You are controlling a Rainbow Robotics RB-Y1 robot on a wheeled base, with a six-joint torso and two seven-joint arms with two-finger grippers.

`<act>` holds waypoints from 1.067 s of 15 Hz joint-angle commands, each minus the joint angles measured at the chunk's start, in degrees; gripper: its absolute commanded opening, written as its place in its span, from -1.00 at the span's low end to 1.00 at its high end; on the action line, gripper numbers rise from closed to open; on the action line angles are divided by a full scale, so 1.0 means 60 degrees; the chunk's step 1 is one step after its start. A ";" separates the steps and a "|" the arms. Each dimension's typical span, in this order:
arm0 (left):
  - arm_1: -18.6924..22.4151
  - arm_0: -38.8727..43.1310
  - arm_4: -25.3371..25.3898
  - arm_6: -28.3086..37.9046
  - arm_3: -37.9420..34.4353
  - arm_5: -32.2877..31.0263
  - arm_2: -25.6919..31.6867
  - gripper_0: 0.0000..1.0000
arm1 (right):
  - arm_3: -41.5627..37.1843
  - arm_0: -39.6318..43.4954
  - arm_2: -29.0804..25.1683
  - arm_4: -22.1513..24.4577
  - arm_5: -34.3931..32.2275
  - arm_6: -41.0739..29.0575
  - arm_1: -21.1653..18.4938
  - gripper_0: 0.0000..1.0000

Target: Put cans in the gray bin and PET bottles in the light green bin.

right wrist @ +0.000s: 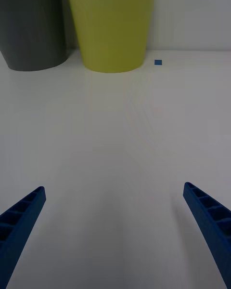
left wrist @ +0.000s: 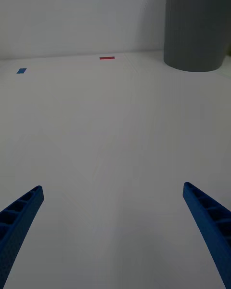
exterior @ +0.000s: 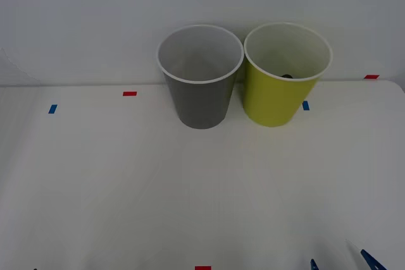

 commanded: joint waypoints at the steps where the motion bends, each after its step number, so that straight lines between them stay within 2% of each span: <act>1: 0.0000 0.0000 0.0000 0.0000 0.0000 0.0000 0.0000 1.00 | 0.0000 0.0000 0.0000 0.0000 0.0000 0.0000 0.0000 1.00; 16: 0.0000 0.0000 0.0000 0.0000 0.0000 0.0000 0.0000 1.00 | 0.0000 0.0000 0.0000 0.0000 0.0000 0.0000 0.0000 1.00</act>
